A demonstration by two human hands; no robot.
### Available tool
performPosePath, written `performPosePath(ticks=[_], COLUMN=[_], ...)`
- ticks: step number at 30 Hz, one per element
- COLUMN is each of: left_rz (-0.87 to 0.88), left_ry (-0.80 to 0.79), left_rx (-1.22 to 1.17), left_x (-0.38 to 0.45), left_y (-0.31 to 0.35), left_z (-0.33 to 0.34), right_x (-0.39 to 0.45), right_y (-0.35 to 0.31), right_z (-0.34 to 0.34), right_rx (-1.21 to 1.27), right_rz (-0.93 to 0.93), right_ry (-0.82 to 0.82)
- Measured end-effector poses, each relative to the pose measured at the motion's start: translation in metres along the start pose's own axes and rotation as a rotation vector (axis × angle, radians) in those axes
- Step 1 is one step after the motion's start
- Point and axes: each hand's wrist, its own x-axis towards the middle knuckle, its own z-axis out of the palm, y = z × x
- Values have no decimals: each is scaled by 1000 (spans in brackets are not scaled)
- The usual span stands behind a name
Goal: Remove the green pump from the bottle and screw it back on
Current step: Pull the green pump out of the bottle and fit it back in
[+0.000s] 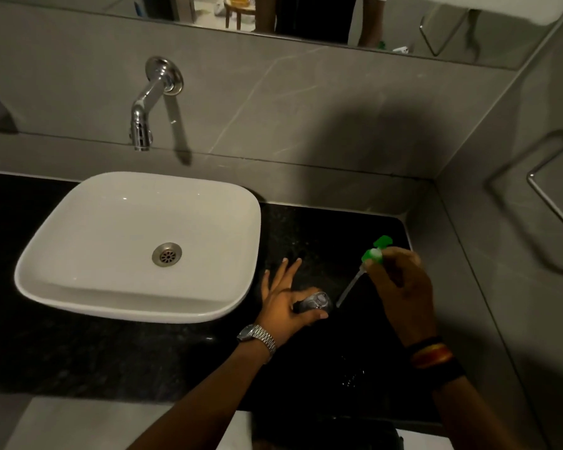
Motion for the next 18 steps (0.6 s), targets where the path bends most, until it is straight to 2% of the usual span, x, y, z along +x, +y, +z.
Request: performPosePath(ticks=[8,14,18], left_rz=[11,-7,-6], left_ry=[-5,-10,0], left_rx=[53,31,41], left_x=[1,0,0], left_y=[-1,1,0], left_z=[1,1,2], right_x=[-21,-17,-22], right_y=[9,0,21], right_z=[24,19,32], right_rx=[105,117,111], right_rz=[39,-58,-26], right_ry=[-11,-1,-94])
